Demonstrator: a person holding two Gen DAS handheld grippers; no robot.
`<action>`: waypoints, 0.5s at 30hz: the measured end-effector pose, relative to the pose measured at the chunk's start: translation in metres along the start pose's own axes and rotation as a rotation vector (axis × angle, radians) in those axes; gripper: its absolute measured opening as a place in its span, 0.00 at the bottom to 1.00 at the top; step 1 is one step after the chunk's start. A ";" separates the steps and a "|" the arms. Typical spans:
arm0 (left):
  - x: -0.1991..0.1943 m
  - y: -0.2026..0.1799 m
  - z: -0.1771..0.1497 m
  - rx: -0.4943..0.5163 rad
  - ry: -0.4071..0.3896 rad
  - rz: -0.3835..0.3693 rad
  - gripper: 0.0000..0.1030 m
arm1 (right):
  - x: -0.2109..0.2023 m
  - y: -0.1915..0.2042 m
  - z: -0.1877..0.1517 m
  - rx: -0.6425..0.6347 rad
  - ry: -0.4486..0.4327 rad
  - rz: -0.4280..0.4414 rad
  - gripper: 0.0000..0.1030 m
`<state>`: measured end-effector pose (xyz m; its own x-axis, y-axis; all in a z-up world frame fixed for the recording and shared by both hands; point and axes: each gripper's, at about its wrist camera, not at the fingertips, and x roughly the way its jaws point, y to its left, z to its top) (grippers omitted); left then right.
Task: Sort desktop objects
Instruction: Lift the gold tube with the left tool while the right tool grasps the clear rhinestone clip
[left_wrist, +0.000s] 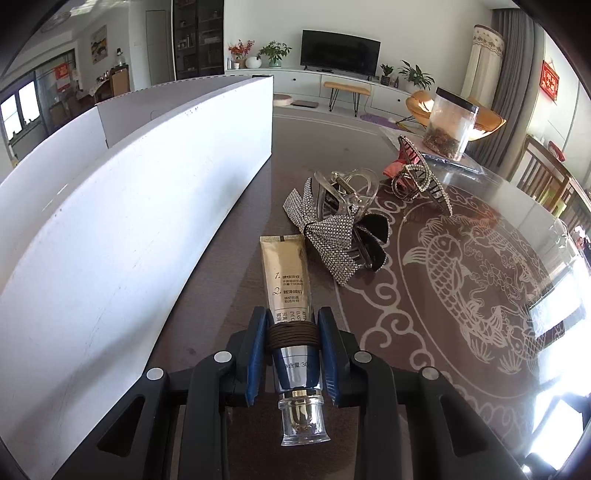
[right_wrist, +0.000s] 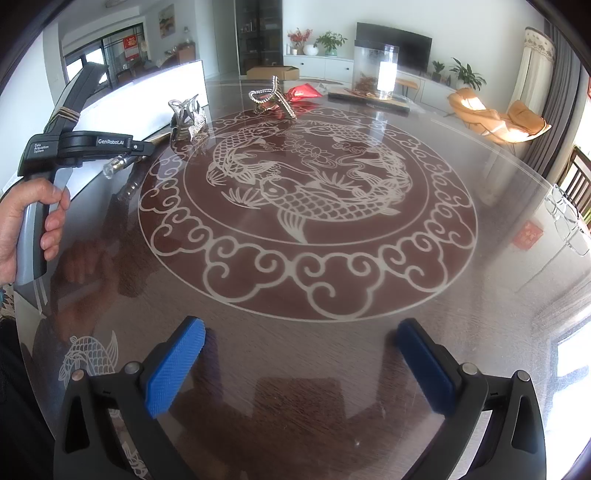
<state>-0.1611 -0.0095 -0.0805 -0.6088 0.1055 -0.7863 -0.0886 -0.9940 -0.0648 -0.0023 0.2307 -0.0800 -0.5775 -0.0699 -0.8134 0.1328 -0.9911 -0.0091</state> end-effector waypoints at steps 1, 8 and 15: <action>-0.006 -0.001 -0.008 -0.014 0.001 -0.002 0.27 | 0.000 0.000 0.000 0.000 0.000 0.000 1.00; -0.038 -0.014 -0.050 -0.002 0.000 0.004 0.27 | 0.000 0.000 0.000 0.000 0.000 0.000 1.00; -0.051 -0.002 -0.064 -0.052 -0.008 0.002 0.27 | 0.000 0.000 0.000 0.000 0.000 0.000 1.00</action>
<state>-0.0795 -0.0150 -0.0790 -0.6149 0.1032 -0.7818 -0.0461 -0.9944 -0.0950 -0.0026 0.2311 -0.0804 -0.5774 -0.0701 -0.8135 0.1329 -0.9911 -0.0090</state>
